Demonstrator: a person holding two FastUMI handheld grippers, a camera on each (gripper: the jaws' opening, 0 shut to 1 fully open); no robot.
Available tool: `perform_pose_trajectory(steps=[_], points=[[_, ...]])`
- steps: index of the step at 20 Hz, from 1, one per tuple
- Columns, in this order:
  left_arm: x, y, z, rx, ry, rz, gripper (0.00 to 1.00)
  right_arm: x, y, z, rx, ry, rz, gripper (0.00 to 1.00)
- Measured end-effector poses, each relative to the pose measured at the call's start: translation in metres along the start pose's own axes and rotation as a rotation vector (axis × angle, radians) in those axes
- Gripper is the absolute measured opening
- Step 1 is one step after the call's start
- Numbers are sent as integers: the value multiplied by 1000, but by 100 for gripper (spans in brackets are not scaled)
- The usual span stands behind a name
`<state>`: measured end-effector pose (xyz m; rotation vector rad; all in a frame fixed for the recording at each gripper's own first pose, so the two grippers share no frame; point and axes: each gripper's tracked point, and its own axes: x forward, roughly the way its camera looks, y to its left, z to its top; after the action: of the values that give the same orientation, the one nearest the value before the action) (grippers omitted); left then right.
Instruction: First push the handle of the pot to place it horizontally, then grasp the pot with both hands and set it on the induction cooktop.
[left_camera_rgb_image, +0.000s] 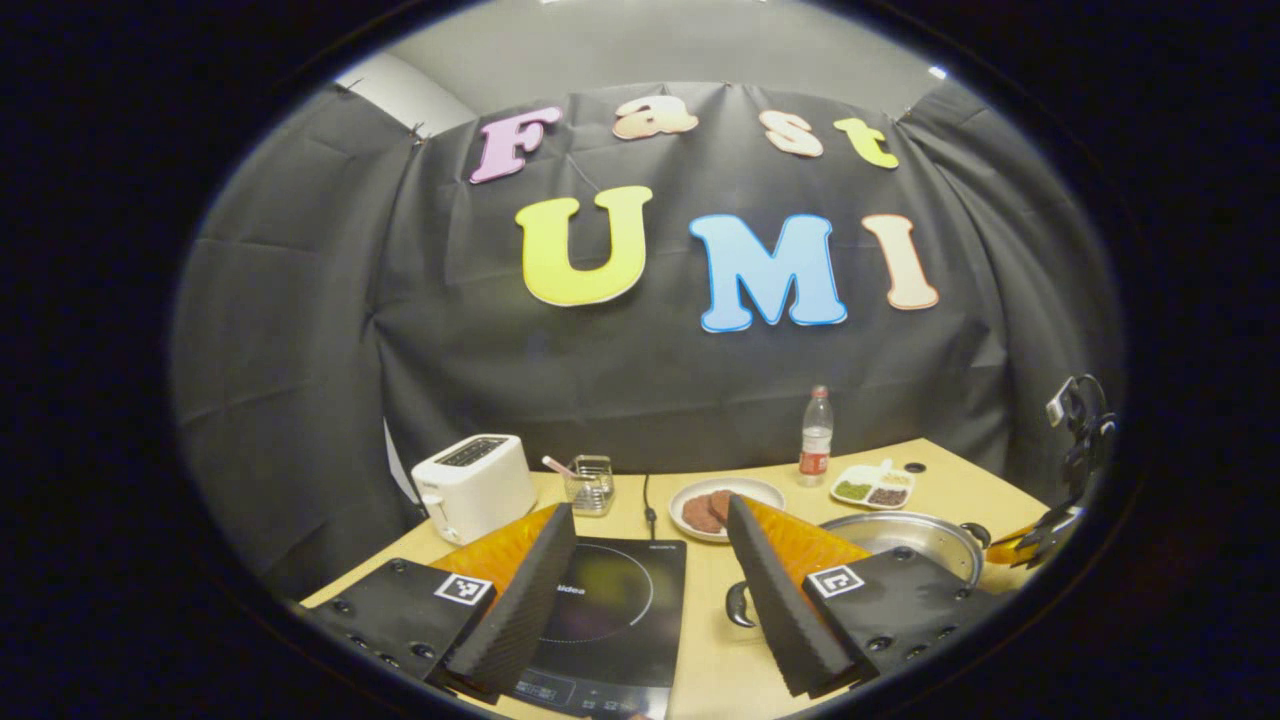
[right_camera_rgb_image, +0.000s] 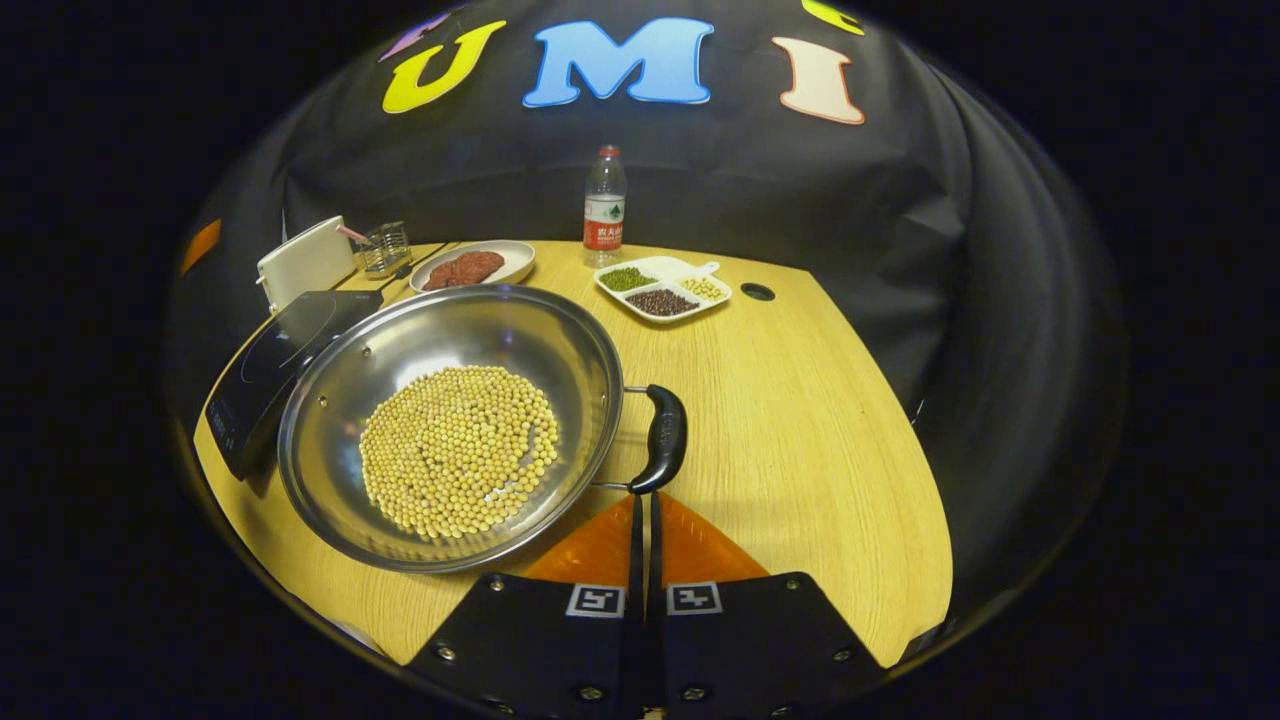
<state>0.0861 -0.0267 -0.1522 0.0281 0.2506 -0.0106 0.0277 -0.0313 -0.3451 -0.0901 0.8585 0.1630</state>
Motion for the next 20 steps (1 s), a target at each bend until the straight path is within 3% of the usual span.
perform_pose_trajectory(steps=[1, 2, 4, 5, 7, 8, 9, 10, 13, 20], points=[[3, -5, -7, -12, 15, -15, 100, -7, 1, 8, 12, -34, 3, 2], [8, -10, -14, -25, 33, -32, 100, -11, 3, 15, 28, -68, 12, 19], [18, -21, -26, -45, 66, -70, 99, -22, -3, 26, 35, -122, -16, 80], [23, -28, -32, -52, 86, -97, 92, -18, -2, 33, 50, -140, -19, 100], [32, -43, -51, -58, 148, -152, 100, -23, -3, 39, 70, -158, -28, 98], [38, -50, -60, -59, 177, -175, 100, -22, -3, 41, 78, -161, -31, 98], [43, -57, -69, -63, 206, -196, 92, -20, -3, 42, 86, -160, -31, 98], [48, -64, -79, -70, 237, -217, 99, -19, -2, 43, 94, -157, -28, 98], [60, -82, -108, -96, 334, -257, 99, -10, 0, 42, 102, -140, -23, 98], [90, -95, -162, -70, 489, -249, 99, 16, 5, 38, 90, -106, 2, 98]])
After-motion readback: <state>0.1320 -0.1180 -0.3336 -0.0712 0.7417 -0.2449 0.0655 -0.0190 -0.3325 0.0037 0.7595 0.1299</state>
